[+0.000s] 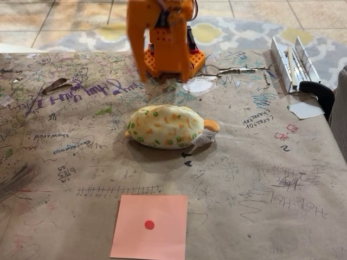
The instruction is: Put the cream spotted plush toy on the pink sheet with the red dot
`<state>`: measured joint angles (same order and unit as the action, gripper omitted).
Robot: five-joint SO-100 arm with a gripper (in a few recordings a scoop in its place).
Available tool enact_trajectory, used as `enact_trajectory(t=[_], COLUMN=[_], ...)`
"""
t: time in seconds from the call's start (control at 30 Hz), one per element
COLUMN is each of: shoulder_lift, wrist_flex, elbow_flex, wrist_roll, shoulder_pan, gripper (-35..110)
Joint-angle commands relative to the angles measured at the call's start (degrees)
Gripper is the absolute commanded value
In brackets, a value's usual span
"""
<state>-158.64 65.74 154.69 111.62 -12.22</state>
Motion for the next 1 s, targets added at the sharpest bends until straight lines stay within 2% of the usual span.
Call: enact_trajectory(t=[0.0,0.17,0.33,0.43,0.5,0.53,0.57,0.73,0.8,0.97], shoulder_lift=[2.5,6.8,9.8,10.0,9.8,9.8,9.8,7.6,2.9,-15.5], wrist_flex=[-12.1,-22.1,-44.4,-39.8,-38.0,-39.0,-40.1,-41.8,-39.0,-39.3], elbow_flex=[4.3,9.8,22.5,22.9,22.9,22.9,22.9,22.9,23.1,21.4], wrist_roll=[2.8,3.8,3.7,-0.6,-2.7,-5.2,-7.0,-16.5,-19.7,-37.3], shoulder_pan=[-1.8,-1.1,0.4,4.2,6.1,6.4,6.4,7.6,8.5,9.1], gripper=[29,32,31,28,15,3,0,0,0,0])
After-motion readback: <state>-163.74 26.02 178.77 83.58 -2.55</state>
